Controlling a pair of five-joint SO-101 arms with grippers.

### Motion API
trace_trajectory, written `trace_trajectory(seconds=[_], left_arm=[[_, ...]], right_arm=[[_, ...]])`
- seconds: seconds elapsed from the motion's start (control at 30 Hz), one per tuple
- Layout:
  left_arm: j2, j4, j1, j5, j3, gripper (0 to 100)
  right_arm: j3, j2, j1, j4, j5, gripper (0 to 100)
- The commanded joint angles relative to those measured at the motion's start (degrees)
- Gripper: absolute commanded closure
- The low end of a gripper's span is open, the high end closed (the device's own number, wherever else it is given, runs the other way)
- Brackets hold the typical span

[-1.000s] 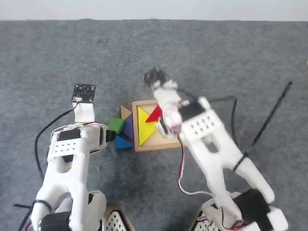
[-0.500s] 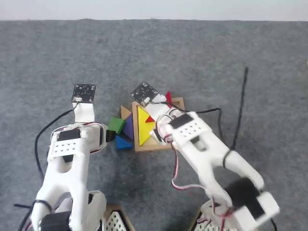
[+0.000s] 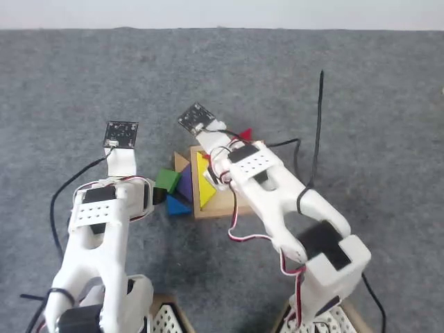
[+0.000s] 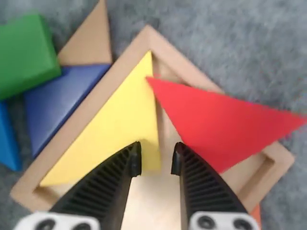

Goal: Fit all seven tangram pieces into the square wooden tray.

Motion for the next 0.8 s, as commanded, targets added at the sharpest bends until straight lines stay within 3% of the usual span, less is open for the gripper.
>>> trace_trajectory(seconds=[0.0,0.4,0.77], left_arm=[[-1.9,-1.1,0.1,0.3,-0.7,71],[-1.9,-1.1,0.1,0.3,-0.8,71],[-1.9,-1.1,0.1,0.3,-0.7,71]], right_arm=[[-5.2,-0.7,-0.5,0.3,-3.4,88.0],[-8.9,0.0,0.0,-0.1,-6.2,88.0],[-12.9,4.5,6.1,-3.9,-6.3,88.0]])
